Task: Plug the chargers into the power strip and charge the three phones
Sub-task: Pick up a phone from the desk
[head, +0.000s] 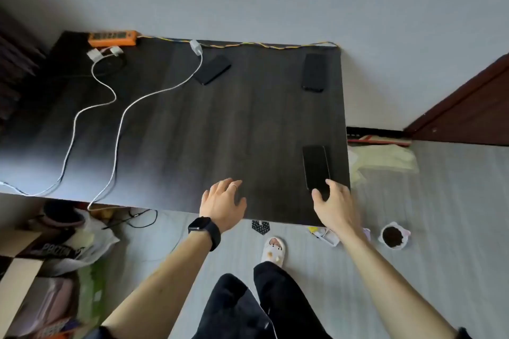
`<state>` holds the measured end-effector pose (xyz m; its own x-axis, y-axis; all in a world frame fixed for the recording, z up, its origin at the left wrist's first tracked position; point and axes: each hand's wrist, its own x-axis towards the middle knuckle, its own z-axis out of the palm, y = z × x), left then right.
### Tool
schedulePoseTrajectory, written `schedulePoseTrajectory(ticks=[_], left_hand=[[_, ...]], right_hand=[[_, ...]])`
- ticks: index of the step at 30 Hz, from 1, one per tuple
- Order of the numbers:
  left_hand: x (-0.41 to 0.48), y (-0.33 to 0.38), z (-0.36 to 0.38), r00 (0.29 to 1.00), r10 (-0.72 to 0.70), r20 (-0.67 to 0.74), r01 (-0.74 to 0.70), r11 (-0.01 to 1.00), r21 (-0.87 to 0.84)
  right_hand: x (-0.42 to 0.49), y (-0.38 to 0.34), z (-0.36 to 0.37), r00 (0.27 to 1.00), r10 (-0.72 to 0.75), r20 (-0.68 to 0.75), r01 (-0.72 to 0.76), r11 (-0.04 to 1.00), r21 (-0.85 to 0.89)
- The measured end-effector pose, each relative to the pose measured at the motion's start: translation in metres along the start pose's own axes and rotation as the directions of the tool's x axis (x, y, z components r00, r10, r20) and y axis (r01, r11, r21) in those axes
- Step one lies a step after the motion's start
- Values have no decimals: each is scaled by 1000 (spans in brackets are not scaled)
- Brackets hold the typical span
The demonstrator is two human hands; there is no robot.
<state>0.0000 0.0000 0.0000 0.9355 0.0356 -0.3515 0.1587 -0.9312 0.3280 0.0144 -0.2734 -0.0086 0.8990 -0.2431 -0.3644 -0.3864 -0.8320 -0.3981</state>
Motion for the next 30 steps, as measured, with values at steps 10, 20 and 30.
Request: schedulePoseTrajectory(ticks=[10, 20, 30], left_hand=[[57, -13, 37, 959, -81, 273, 34, 985, 172], [56, -34, 59, 931, -65, 360, -10, 980, 201], [82, -10, 5, 904, -131, 408, 304, 867, -395]], right_hand=[[64, -8, 17, 955, 289, 59, -282, 953, -112], [82, -6, 27, 882, 434, 181, -441, 898, -6], [49, -28, 17, 826, 212, 523, -497, 712, 496]])
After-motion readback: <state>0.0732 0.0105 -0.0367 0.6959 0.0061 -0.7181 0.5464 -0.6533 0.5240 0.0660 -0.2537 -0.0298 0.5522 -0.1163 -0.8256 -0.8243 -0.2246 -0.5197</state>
